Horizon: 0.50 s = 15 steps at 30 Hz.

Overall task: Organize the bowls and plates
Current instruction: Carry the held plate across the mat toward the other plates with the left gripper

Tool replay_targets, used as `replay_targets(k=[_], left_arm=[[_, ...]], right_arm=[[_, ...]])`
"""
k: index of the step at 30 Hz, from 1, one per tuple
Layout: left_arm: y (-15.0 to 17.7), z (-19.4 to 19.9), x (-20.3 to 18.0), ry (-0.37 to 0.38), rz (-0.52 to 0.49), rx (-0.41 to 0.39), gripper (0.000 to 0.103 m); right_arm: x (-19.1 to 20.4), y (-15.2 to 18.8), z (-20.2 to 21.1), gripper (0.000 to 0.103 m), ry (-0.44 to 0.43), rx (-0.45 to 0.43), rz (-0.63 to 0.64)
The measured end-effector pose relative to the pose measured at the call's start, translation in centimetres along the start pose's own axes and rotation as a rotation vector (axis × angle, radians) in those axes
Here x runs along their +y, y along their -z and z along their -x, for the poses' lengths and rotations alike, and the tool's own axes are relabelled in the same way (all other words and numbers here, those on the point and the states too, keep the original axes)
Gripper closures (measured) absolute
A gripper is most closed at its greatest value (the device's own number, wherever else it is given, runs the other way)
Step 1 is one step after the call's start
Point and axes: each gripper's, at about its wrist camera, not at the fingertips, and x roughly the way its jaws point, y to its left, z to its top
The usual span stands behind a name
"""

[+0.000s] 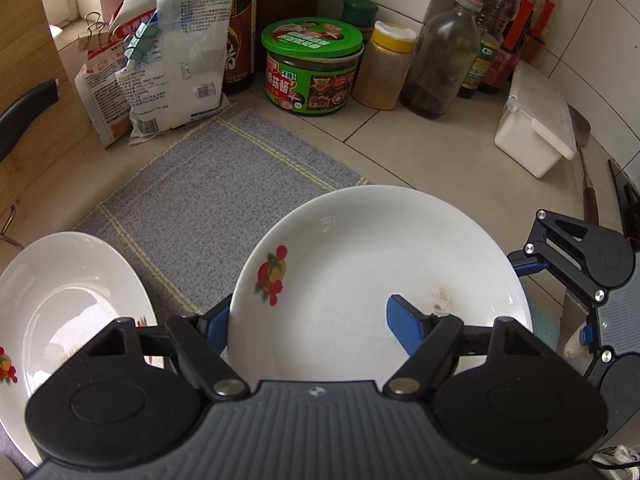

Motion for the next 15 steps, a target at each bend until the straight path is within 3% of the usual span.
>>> replay_targets(k=[15], left_arm=[[-3.0,-3.2,0.9,0.001,0.000,0.004,0.026]], right_arm=[[-3.7,-0.1,-1.8,0.000,0.009,0.013,-0.009]])
